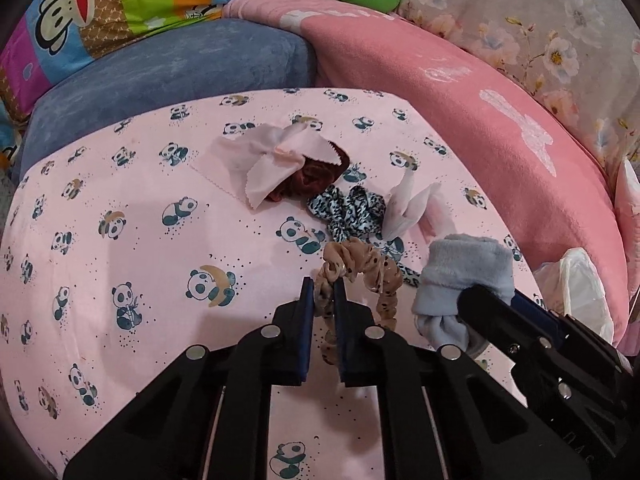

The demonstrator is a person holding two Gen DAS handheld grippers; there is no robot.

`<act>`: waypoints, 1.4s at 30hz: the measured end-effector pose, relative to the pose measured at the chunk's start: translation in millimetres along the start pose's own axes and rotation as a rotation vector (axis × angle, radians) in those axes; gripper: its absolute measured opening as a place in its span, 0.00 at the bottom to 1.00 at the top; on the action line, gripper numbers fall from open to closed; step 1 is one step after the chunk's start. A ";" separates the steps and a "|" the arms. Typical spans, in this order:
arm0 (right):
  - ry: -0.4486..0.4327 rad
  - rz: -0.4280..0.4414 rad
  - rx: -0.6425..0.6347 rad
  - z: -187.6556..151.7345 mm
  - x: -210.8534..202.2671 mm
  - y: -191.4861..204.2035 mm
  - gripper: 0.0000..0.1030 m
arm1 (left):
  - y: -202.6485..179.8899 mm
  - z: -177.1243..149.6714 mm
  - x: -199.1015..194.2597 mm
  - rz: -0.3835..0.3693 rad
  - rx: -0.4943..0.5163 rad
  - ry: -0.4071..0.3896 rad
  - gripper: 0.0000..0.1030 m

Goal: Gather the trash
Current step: 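Close the left gripper on the brown scrunchie while the right gripper closes on the grey sock, then lift the scrunchie and grey sock with both grippers and carry them over the bin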

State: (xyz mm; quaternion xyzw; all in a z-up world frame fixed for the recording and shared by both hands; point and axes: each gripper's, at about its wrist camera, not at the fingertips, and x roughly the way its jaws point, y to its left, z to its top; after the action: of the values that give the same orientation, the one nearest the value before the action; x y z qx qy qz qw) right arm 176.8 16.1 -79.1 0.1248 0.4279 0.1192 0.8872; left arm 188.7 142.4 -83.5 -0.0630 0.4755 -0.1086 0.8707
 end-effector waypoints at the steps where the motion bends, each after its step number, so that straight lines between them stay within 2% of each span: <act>1: -0.009 0.001 0.000 1.1 -3.7 -0.1 0.23 | -3.1 1.5 -7.1 -0.004 0.004 -0.014 0.09; 11: -0.194 -0.001 0.024 23.3 -91.8 -10.5 0.23 | -47.6 19.4 -68.8 -0.051 0.082 -0.162 0.09; 22: -0.351 -0.044 0.074 28.6 -180.0 -46.7 0.23 | -115.4 15.9 -109.4 -0.109 0.206 -0.250 0.09; 31: -0.428 -0.106 0.147 17.6 -234.4 -94.9 0.23 | -169.4 9.7 -118.7 -0.159 0.306 -0.268 0.09; 42: -0.467 -0.193 0.265 -6.2 -265.5 -164.0 0.24 | -234.8 -2.8 -108.7 -0.227 0.423 -0.236 0.10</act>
State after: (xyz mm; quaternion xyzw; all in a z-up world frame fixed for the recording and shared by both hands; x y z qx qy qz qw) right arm 28.3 -221.9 57.8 0.2224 0.2334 -0.0546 0.9450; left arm 99.1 -58.0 53.4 0.0551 0.3274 -0.2946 0.8961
